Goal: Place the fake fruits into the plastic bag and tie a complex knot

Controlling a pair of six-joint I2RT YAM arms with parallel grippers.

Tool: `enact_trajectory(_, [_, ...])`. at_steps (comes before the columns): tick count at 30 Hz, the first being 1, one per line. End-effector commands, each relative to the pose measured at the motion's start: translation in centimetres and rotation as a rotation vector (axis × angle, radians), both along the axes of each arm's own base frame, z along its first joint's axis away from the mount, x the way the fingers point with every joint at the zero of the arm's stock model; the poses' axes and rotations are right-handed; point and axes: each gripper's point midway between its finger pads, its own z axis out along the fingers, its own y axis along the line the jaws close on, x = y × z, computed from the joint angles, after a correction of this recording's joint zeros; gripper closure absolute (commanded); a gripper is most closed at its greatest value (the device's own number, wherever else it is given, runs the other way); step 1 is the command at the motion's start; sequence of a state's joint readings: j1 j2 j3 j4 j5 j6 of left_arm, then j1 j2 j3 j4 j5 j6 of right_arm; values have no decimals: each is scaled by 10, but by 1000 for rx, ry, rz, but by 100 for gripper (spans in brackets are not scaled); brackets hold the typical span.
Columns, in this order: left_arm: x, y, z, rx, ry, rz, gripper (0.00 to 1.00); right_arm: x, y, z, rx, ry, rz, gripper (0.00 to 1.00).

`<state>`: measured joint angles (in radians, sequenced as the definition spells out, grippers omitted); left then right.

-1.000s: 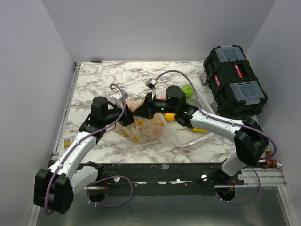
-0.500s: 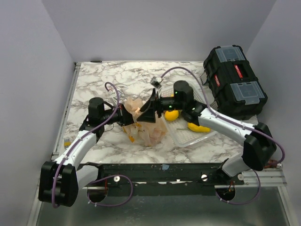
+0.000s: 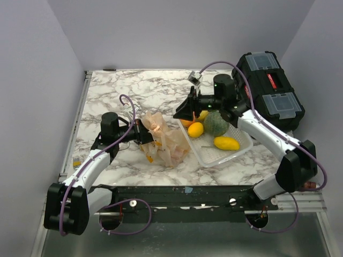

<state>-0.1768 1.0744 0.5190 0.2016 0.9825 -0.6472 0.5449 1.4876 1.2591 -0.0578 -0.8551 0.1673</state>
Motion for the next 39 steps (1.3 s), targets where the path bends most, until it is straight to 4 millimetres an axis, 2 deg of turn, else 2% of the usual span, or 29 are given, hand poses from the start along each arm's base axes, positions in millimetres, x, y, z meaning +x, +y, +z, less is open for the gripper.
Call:
enact_trajectory(1, [-3,-1,10,-30,-20,-27,100,-14,0,-69,-149,96,62,41])
enact_trajectory(5, [-5,-1,8,-35,-23,-28,100,-29,10,-91,-196,102,112,29])
enact_trajectory(10, [-2,-3,10,-41,-13,-41,100,-63,42,-109,-207,106,231,25])
enact_trajectory(14, [-4,-5,14,-66,-3,-69,100,-89,77,-100,-133,133,298,21])
enact_trajectory(19, [-13,-8,20,-107,4,-117,100,-79,120,-71,1,183,291,17])
enact_trajectory(21, [-16,-8,19,-111,10,-126,100,-74,133,-60,39,187,287,16])
enact_trajectory(24, [-19,-8,20,-119,4,-130,100,-76,144,-55,57,191,305,15])
enact_trajectory(28, [-22,-8,21,-124,-2,-140,100,-89,137,-60,41,221,337,12])
enact_trajectory(33, [-22,-6,21,-120,-8,-137,100,-93,93,-64,-23,232,339,2])
enact_trajectory(39, [-18,-5,20,-110,-17,-122,100,-91,49,-50,-63,197,323,4])
